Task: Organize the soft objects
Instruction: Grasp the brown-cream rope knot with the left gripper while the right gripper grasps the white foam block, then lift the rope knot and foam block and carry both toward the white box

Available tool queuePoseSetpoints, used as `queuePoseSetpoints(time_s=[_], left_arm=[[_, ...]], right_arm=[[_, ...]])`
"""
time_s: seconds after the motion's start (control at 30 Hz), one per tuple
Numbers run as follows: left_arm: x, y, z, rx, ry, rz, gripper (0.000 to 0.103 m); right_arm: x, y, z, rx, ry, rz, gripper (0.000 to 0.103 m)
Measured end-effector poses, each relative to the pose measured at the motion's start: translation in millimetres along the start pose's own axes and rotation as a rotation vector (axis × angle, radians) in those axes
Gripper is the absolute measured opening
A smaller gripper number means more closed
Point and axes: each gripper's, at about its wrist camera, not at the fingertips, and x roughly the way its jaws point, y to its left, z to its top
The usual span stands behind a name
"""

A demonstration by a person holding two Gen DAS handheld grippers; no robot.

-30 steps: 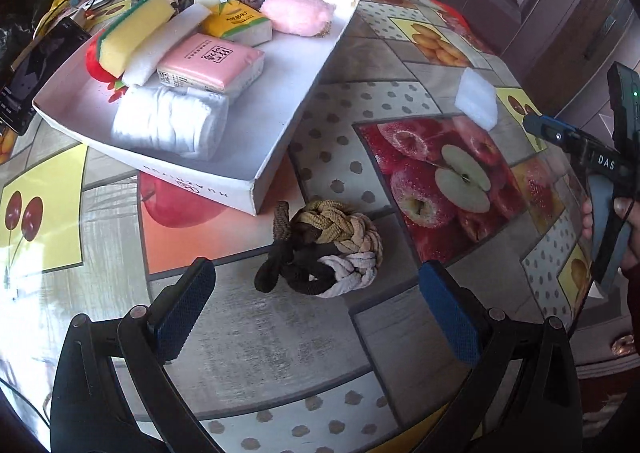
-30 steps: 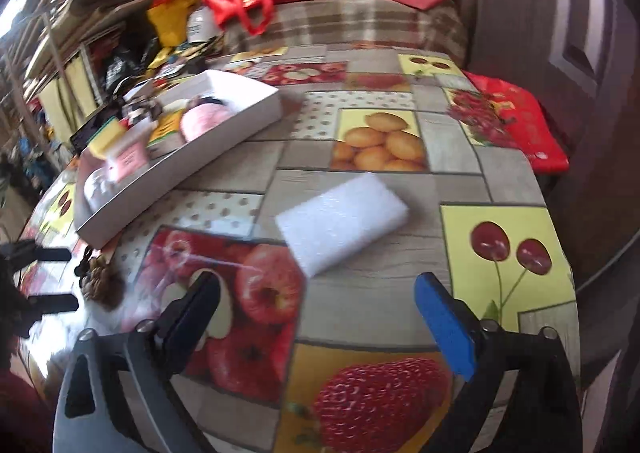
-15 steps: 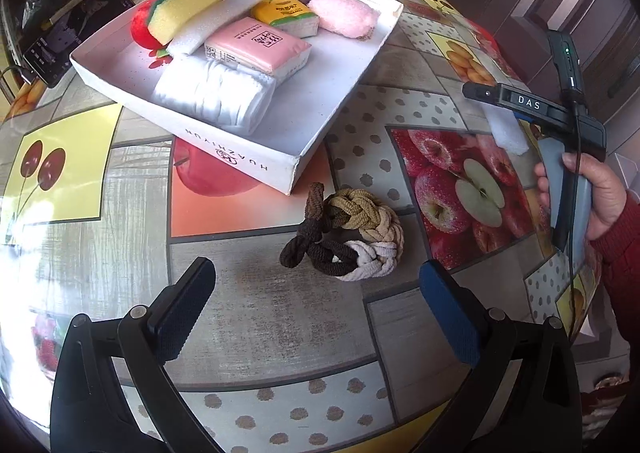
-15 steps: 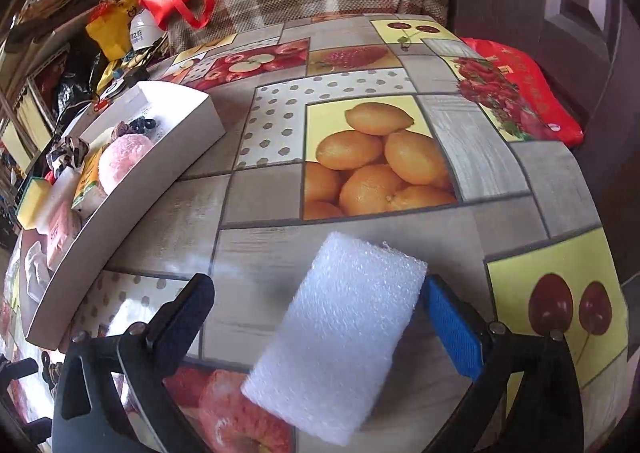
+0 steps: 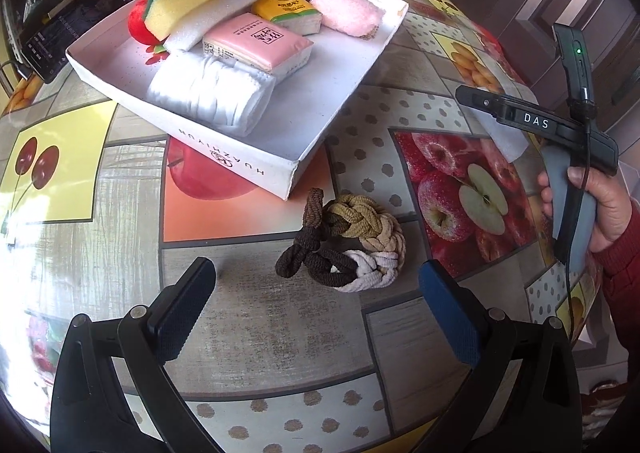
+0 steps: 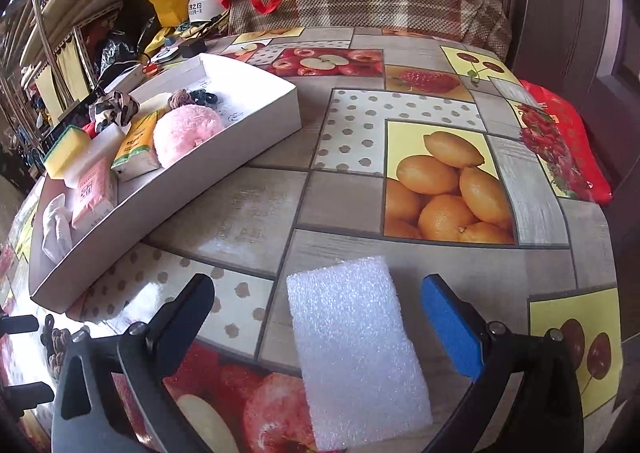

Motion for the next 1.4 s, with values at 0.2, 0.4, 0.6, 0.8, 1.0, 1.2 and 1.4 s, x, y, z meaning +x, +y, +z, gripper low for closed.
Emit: queuePoseSetpoints(time_s=[0.2,0.4,0.6,0.8,1.0,1.2,1.4], left_arm=[[5,-19,3,0.072,-0.011,-0.001,0.083],[9,-17,5,0.070,-0.036,0.026,0.069],[2,-19,-2,0.083,-0.062,-0.014,0.037],[-27,-12,-2,0.082,-0.129,-0.025,0.012],[-59,3,-1,0.058,-0.226,-0.007,0.012],[-60,11,-12,0.077,-0.187,-0.031,0.018],[-41,-12,-11,0.136,-0.153,-0.069,0.092]], right_arm=[[3,3,-3,0.005,0.020,-0.013,0.103],[2,1,-11,-0.009,0.044,-0.080,0.103],[-8,-7,-16,-0.005,0.032,-0.079,0.052],[-38,-7,-14,0.031,-0.047,-0.030,0.051],[-96,2,8,0.057,-0.215,0.012,0.051],[-127,14,16,0.078,-0.294,0.042,0.051],[-140,15,9,0.101,-0.304,0.039,0.051]])
